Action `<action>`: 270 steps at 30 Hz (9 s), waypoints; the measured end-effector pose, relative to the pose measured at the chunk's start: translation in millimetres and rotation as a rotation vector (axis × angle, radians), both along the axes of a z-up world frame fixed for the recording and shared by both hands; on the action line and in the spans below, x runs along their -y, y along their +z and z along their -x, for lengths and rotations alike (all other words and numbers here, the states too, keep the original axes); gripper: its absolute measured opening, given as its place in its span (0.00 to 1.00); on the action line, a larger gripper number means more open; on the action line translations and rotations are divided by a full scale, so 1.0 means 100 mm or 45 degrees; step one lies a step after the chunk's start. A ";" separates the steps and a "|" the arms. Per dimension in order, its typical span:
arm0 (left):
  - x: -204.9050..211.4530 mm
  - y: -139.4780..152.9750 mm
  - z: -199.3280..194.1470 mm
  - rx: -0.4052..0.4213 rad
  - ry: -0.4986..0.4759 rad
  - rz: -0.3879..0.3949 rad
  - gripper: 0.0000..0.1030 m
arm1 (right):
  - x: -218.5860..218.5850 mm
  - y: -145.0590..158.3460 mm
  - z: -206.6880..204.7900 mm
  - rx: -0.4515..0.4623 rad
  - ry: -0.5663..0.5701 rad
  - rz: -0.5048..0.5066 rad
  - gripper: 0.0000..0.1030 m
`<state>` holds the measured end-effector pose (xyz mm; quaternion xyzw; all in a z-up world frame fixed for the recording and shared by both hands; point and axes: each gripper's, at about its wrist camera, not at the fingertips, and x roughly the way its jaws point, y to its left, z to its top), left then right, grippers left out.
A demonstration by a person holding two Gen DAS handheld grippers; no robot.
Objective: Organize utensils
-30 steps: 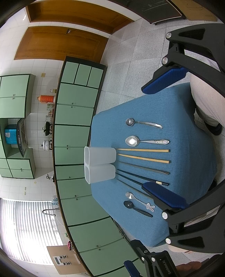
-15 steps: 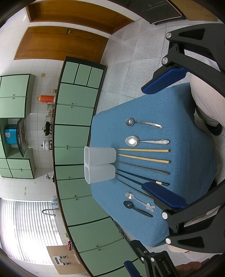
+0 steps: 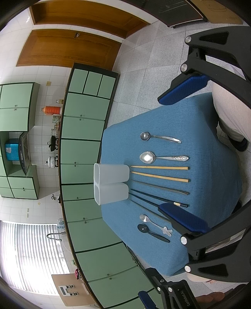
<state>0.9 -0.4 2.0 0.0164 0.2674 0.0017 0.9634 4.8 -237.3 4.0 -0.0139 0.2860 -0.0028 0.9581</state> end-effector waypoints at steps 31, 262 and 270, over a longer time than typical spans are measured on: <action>-0.07 -0.03 -0.03 -0.007 0.003 0.002 0.94 | -0.04 0.00 0.01 -0.004 -0.006 0.007 0.95; -0.31 -0.32 -2.44 0.061 -0.185 0.345 0.94 | 0.23 -0.45 -2.40 0.053 0.063 -0.073 0.91; -0.23 -0.70 -2.12 -0.170 -0.150 0.209 0.94 | 0.26 -0.72 -2.09 -0.065 0.040 -0.064 0.91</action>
